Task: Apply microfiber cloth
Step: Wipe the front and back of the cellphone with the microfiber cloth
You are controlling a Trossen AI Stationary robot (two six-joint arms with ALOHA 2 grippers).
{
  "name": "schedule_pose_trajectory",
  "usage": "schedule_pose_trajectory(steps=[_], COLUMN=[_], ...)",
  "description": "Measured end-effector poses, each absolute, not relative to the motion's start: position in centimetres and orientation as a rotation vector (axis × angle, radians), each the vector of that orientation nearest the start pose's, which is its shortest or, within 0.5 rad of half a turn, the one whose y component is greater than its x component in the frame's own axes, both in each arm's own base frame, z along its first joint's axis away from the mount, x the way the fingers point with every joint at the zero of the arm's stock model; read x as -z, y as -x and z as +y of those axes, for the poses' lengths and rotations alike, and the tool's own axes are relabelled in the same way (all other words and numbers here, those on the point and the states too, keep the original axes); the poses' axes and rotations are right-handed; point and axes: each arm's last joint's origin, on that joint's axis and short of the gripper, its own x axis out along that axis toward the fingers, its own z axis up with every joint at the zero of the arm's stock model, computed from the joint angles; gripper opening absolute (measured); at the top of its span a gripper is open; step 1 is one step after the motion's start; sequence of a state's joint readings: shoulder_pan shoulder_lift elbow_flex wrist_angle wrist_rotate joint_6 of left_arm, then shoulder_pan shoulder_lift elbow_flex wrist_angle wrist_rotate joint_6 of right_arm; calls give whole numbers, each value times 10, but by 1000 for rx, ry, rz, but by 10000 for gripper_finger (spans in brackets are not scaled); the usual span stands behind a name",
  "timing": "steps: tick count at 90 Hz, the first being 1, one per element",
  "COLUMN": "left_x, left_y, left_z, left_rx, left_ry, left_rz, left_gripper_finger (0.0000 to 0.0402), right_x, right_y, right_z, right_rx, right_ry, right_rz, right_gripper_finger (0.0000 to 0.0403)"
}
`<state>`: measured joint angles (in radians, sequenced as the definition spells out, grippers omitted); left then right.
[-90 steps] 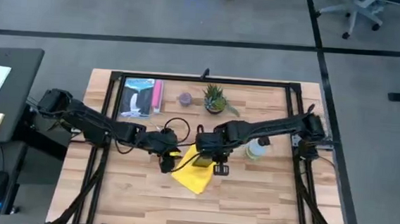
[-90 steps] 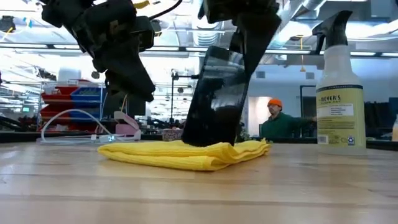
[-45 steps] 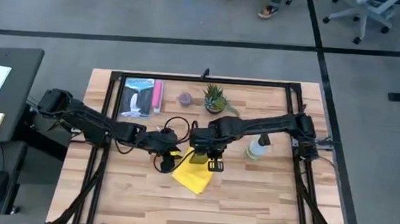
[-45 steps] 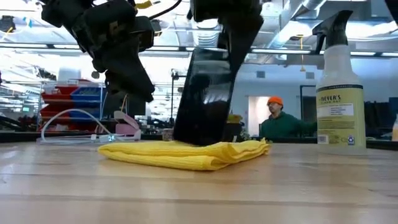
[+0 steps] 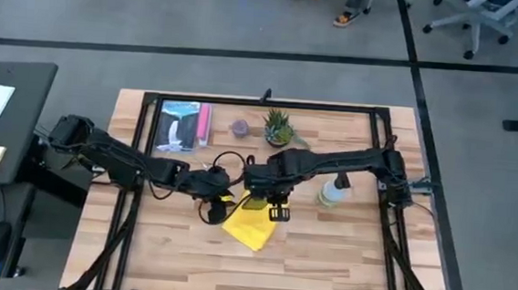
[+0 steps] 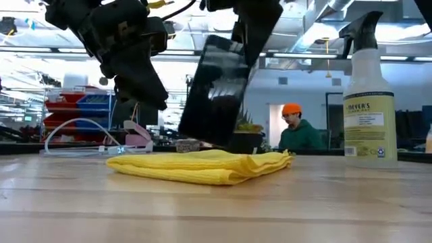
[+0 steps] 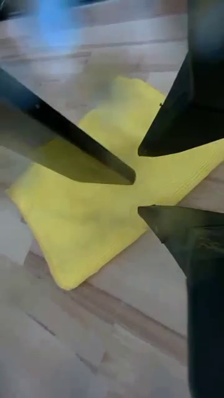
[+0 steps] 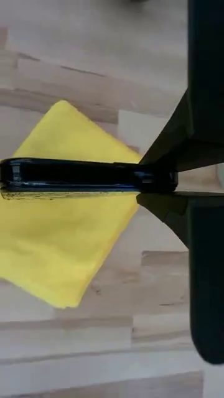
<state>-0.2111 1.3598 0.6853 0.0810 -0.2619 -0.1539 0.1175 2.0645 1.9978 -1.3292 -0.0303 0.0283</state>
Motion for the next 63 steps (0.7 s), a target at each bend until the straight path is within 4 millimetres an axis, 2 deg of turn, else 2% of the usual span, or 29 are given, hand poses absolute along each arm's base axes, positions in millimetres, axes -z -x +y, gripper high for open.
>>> schedule_pose_trajectory(steps=[13,40,53,63], left_x=[-202,-200,-200,-198], left_y=[-268,-267,-266,-263], left_z=[-50,-50,-54,-59], left_rx=[-94,-94,-77,-106], left_ry=[10,9,-15,-53], left_rz=[575,593,597,618], left_gripper_finger=[118,118,118,118], right_x=[-272,-290,-289,-290], right_y=[-407,-398,-398,-399], right_z=[53,66,74,73], right_rx=[-124,-138,-167,-163], right_ry=[78,130,165,185], right_rz=[1460,1406,1393,1383], right_gripper_finger=[22,22,22,22])
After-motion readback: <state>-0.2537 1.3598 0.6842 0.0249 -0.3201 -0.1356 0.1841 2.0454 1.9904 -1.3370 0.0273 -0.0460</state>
